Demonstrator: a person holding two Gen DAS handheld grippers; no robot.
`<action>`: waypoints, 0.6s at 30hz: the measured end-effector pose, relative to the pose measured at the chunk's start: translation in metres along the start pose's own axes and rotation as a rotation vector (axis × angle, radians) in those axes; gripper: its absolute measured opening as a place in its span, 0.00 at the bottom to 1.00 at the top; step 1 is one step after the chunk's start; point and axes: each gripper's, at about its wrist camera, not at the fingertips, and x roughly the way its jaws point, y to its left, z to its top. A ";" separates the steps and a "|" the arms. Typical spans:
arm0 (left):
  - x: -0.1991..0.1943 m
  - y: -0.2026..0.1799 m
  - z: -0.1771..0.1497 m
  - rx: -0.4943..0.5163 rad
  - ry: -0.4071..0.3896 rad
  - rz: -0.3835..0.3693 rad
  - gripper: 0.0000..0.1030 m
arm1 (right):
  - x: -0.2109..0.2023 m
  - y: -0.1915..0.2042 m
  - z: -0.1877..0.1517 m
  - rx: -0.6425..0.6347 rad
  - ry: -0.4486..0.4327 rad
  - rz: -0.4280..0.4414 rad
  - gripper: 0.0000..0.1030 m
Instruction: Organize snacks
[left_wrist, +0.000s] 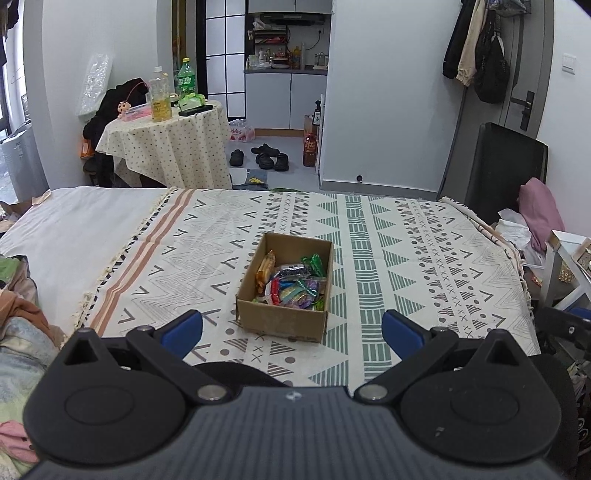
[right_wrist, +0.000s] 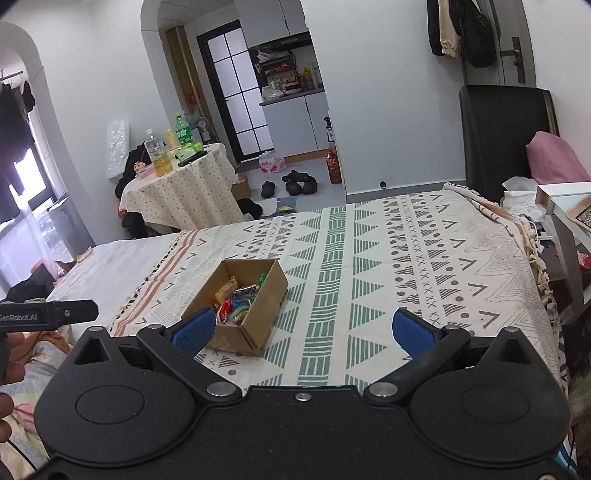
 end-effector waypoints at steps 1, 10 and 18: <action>0.000 0.001 -0.001 0.002 0.001 0.000 1.00 | 0.000 -0.001 0.000 -0.003 0.001 0.008 1.00; -0.002 0.015 -0.009 -0.011 0.011 -0.001 1.00 | -0.003 0.000 -0.007 -0.012 0.009 0.024 1.00; -0.002 0.023 -0.011 -0.017 0.015 -0.006 1.00 | -0.004 0.012 -0.007 -0.026 0.007 0.040 1.00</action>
